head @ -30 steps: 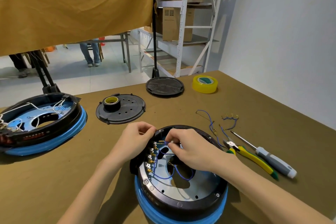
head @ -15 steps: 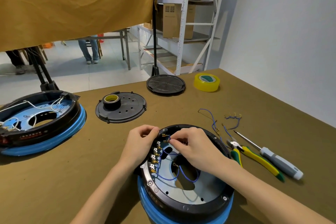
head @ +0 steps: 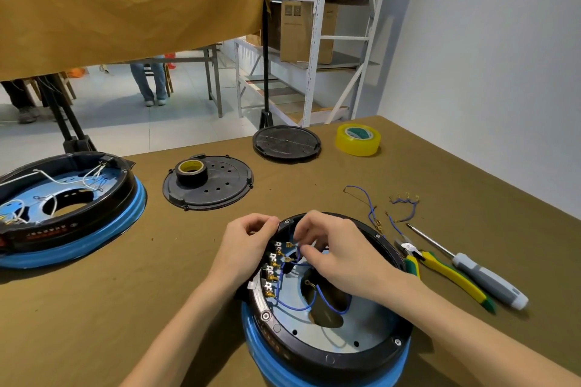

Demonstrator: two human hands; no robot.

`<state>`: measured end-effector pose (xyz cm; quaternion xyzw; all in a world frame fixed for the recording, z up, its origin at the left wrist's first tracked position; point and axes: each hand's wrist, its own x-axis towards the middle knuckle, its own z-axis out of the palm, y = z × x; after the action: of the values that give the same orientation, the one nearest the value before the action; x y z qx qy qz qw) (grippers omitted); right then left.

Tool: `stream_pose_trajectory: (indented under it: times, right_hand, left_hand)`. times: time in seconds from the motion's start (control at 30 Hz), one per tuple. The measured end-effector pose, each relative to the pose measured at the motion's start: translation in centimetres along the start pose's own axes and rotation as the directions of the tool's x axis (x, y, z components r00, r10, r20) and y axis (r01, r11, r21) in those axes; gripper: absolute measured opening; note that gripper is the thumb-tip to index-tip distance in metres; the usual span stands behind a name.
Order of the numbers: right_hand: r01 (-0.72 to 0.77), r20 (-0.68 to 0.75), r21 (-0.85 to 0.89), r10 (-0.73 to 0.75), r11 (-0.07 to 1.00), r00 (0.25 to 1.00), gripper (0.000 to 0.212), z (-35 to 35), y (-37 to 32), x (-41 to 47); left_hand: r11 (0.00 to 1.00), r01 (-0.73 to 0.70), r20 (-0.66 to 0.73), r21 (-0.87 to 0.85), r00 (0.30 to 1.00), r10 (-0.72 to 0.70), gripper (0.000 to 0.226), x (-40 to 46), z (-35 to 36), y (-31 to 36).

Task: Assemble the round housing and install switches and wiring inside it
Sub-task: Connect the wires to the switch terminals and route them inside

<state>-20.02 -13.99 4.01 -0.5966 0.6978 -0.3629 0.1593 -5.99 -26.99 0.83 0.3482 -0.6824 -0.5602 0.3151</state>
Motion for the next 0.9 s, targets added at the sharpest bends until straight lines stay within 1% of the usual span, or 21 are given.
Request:
stream_pose_trajectory:
  times: [0.07, 0.27, 0.43, 0.5, 0.57, 0.63, 0.77, 0.9]
  right_hand:
    - [-0.051, 0.024, -0.015, 0.052, 0.999, 0.998, 0.019, 0.3, 0.1, 0.2]
    - [-0.137, 0.089, -0.028, 0.139, 0.99, 0.986, 0.014, 0.7, -0.1, 0.6]
    - [-0.147, 0.105, 0.037, 0.143, 0.988, 0.984, 0.013, 0.6, -0.2, 0.8]
    - [-0.184, 0.122, 0.072, 0.175, 0.98, 0.977, 0.012, 0.3, -0.3, 1.1]
    - [-0.268, 0.167, 0.173, 0.24, 0.948, 0.956, 0.012, 0.0, -0.5, 1.7]
    - [-0.346, 0.225, 0.217, 0.299, 0.913, 0.928, 0.013, -0.2, -0.6, 2.2]
    - [-0.429, 0.266, 0.194, 0.373, 0.882, 0.889, 0.017, -0.3, -0.9, 2.8]
    - [-0.545, 0.336, 0.14, 0.478, 0.826, 0.811, 0.011, -0.8, -1.2, 3.5]
  left_hand:
    - [1.0, -0.009, 0.0, 0.006, 1.0, 0.009, 0.017, 0.0, 0.0, 0.0]
    - [0.999, -0.023, 0.004, 0.024, 1.0, 0.023, 0.016, 0.1, 0.0, -0.1]
    - [1.0, -0.02, 0.004, 0.01, 1.0, 0.019, 0.016, 0.1, 0.0, -0.2]
    - [1.0, -0.016, 0.005, 0.007, 1.0, 0.016, 0.016, 0.1, 0.0, -0.2]
    - [1.0, -0.015, 0.004, 0.014, 1.0, 0.015, 0.016, 0.2, 0.0, -0.2]
    - [1.0, -0.009, 0.005, 0.013, 1.0, 0.009, 0.016, 0.2, 0.0, -0.2]
    - [1.0, -0.007, 0.014, 0.014, 1.0, 0.007, 0.017, 0.1, -0.1, -0.3]
    - [1.0, -0.005, 0.015, 0.015, 1.0, 0.005, 0.016, 0.2, 0.0, -0.2]
